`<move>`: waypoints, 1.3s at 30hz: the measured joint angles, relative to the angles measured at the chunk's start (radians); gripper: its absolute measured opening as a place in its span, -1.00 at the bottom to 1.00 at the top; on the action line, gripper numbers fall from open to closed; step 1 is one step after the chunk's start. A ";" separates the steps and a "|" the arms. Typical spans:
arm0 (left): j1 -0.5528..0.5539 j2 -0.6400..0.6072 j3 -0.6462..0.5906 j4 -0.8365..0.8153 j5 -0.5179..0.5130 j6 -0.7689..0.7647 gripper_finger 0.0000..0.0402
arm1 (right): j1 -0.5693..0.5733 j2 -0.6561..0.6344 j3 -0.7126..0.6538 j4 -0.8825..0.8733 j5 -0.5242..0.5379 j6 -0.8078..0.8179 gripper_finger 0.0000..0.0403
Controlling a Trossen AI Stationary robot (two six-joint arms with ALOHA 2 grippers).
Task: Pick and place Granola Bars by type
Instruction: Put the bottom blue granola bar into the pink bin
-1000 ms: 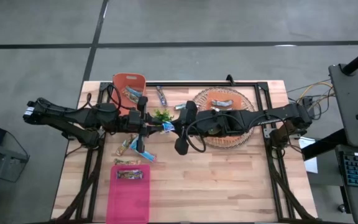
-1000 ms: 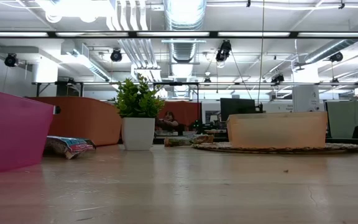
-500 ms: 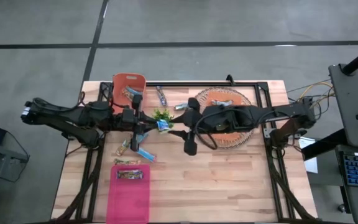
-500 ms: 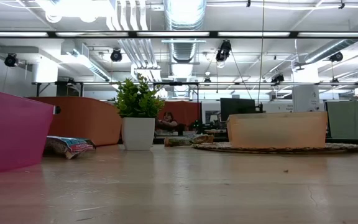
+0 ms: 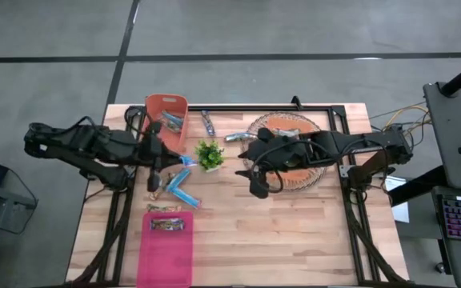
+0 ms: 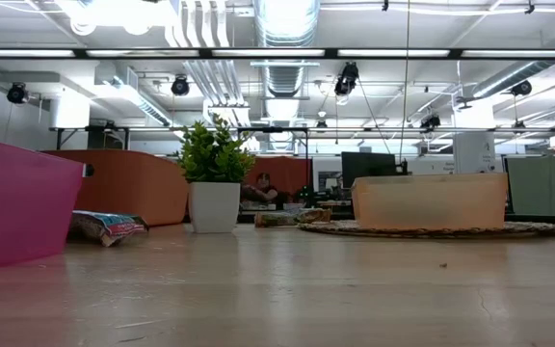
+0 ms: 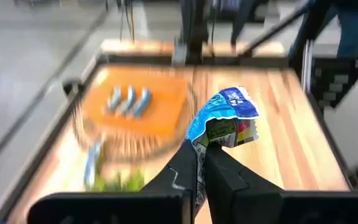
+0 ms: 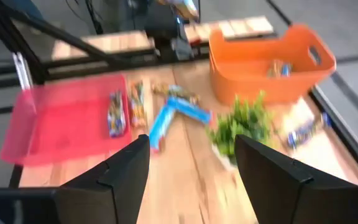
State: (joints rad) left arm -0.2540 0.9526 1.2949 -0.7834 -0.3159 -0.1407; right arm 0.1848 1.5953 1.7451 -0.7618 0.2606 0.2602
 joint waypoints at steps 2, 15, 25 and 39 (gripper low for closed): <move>-0.018 -0.002 0.009 -0.089 0.001 -0.054 -1.00 | 0.000 -0.001 0.000 -0.040 0.000 0.024 0.11; -0.245 -0.005 -0.101 -0.280 -0.017 -0.336 -1.00 | 0.000 0.006 -0.002 -0.081 0.008 0.077 0.11; -0.433 -0.035 -0.291 -0.072 -0.122 -0.453 -1.00 | 0.000 0.006 -0.008 -0.096 0.030 0.107 0.11; -0.469 0.109 -0.367 -0.037 -0.041 -0.573 -1.00 | 0.000 0.006 -0.011 -0.097 0.030 0.107 0.09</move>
State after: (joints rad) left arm -0.7230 1.0614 0.9283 -0.8207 -0.3568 -0.7140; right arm 0.1852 1.6012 1.7336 -0.8583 0.2903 0.3676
